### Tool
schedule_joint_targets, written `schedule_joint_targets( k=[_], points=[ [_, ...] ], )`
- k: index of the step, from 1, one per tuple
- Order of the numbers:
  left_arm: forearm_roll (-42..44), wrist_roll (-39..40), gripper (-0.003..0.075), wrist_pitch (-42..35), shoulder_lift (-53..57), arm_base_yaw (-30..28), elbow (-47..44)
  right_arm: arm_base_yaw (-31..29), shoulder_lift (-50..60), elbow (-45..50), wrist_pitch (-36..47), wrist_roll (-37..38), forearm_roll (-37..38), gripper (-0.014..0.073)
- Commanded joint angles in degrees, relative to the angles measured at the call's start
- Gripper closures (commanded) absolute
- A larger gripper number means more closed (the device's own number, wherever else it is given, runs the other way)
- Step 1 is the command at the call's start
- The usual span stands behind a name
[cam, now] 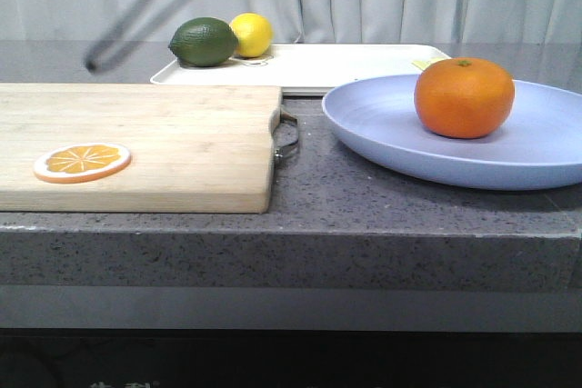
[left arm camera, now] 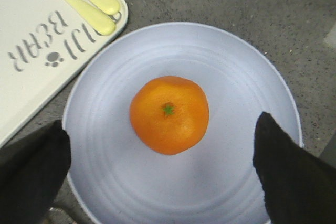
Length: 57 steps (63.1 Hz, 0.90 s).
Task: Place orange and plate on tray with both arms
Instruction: 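Open the left gripper to release the orange onto the plate, withdraw, then move the right gripper to the plate rim nearest the robot and grip it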
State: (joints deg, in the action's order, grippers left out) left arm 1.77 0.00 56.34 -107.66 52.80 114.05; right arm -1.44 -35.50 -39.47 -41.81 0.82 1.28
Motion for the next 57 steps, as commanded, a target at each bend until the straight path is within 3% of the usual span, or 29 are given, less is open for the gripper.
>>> schedule_joint_targets(
  k=[1,22,38,57],
  points=[
    [1.54,0.94,0.0037,-1.7,8.4,0.38,-2.35,-0.17,-0.38,-1.86,4.31,-0.41,0.09,-0.0027],
    [1.45,1.82,0.0037,-10.08,29.75,-5.97,-28.91,-0.17,-0.38,0.77,6.71,-0.41,0.09,-0.0027],
    [1.45,1.82,0.0037,-11.0,44.18,-8.73,-46.15,-0.17,-2.17,2.53,6.49,0.95,-4.69,-0.0027],
    [1.66,1.82,0.0037,-10.84,57.43,-8.72,-57.1,-0.22,-13.9,-5.86,-3.99,0.9,-5.39,-0.0027]
  ],
)
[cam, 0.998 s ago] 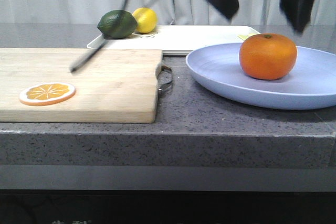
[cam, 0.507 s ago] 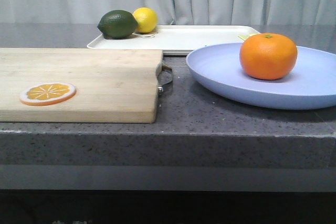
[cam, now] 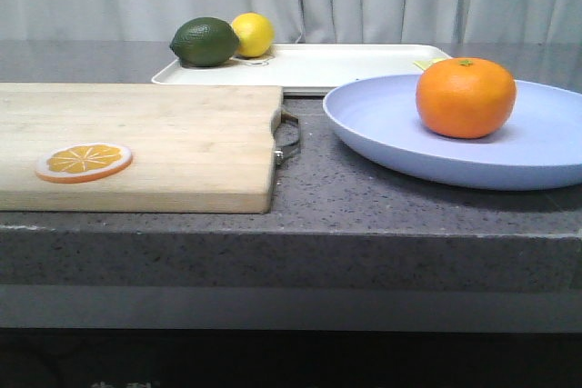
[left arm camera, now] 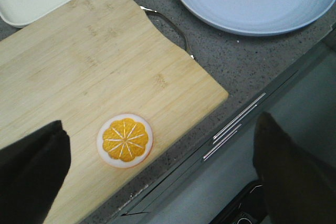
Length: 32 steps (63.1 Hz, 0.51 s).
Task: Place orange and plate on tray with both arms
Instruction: 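Move the right gripper to the plate rim nearest the robot and grip it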
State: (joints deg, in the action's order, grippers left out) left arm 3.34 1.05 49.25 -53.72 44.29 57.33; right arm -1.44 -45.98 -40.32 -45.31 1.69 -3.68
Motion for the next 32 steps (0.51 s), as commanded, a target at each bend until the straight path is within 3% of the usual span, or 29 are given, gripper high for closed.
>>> schedule_joint_targets(
  k=[1,17,22,32],
  points=[
    [0.09,0.76,0.0037,-3.76,3.7,-0.21,-0.38,-0.23,-4.24,-5.77,-1.64,0.03,-0.43,-0.0027],
    [0.09,0.76,0.0038,-4.8,7.39,-0.21,-1.31,-5.0,-17.06,-16.31,-8.32,-1.69,-5.34,-0.0027],
    [0.09,0.76,0.0037,-5.03,7.39,-0.21,-1.31,-8.4,-19.04,-16.37,-7.47,-1.69,-11.56,-0.0027],
    [0.09,0.76,0.0038,-5.03,7.39,-0.21,-1.31,-12.54,-21.2,-15.67,-5.44,-9.91,-28.67,-0.0027]
  ],
)
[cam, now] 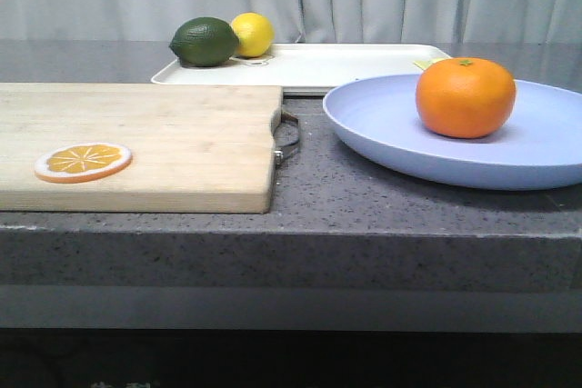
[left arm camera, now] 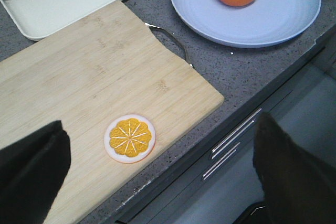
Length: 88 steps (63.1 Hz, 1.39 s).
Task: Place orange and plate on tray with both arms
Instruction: 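Move the right gripper to the plate rim nearest the robot and grip it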
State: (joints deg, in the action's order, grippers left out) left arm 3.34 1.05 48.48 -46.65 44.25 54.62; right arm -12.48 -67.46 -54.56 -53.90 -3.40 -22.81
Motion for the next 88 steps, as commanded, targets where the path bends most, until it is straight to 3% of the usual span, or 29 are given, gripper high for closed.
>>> schedule_joint_targets(
  k=[1,13,36,51,68,88],
  points=[
    [0.09,0.76,0.0037,-4.26,0.32,-0.16,1.4,-1.6,0.12,-1.44,3.26,-5.61,-10.74,-0.0027],
    [0.09,0.76,0.0037,-4.55,0.32,-0.16,1.4,-1.67,-4.07,-1.44,3.17,-7.68,-19.23,-0.0027],
    [0.09,0.76,0.0037,-6.81,0.32,-0.16,1.4,-1.67,-10.99,-1.44,1.18,-7.68,-20.9,-0.0008],
    [1.65,0.76,0.0037,-7.55,-0.05,-0.16,1.4,-1.67,-14.08,-1.44,0.72,-7.68,-22.94,0.0151],
    [1.73,0.76,0.0037,-7.55,-0.08,-0.16,1.4,-1.67,-16.4,-1.44,0.07,-7.68,-23.01,0.0249],
    [1.73,0.76,0.0037,-7.55,-0.08,-0.16,1.4,-1.67,-16.66,-1.44,-0.05,-7.68,-23.01,0.0596]
  ],
)
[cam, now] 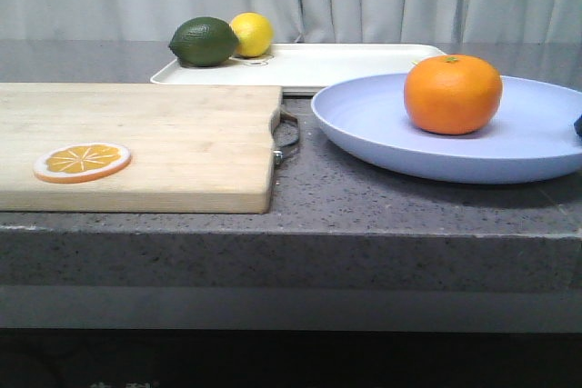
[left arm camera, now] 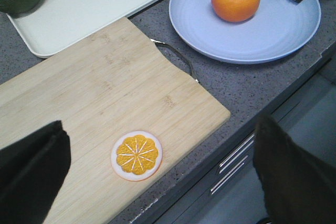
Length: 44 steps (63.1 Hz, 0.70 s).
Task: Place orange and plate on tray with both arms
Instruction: 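Move the right gripper to the plate rim nearest the robot and grip it, then lift the plate with the right gripper and carry it over the white tray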
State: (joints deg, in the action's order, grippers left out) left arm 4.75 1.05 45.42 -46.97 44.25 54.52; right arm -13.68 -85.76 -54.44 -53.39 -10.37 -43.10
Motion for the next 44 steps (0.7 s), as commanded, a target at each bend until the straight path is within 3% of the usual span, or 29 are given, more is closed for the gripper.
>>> schedule_joint_targets(
  k=[1,6,30,44],
  points=[
    [0.31,0.76,0.0037,-4.49,0.23,-0.16,1.5,-0.46,1.64,-1.55,-0.56,-0.72,-2.72,0.0611],
    [0.31,0.76,0.0037,-4.49,0.23,-0.16,1.5,-0.46,1.64,-1.55,-0.56,-0.65,-2.72,0.0669],
    [0.31,0.76,0.0038,-4.63,0.23,-0.16,1.5,-0.46,1.64,-1.67,-1.13,-0.65,-2.83,0.0657],
    [0.31,0.76,0.0037,-4.67,0.23,-0.16,1.5,-0.4,1.79,-2.58,-3.27,-0.65,-7.0,0.0657]
  ],
)
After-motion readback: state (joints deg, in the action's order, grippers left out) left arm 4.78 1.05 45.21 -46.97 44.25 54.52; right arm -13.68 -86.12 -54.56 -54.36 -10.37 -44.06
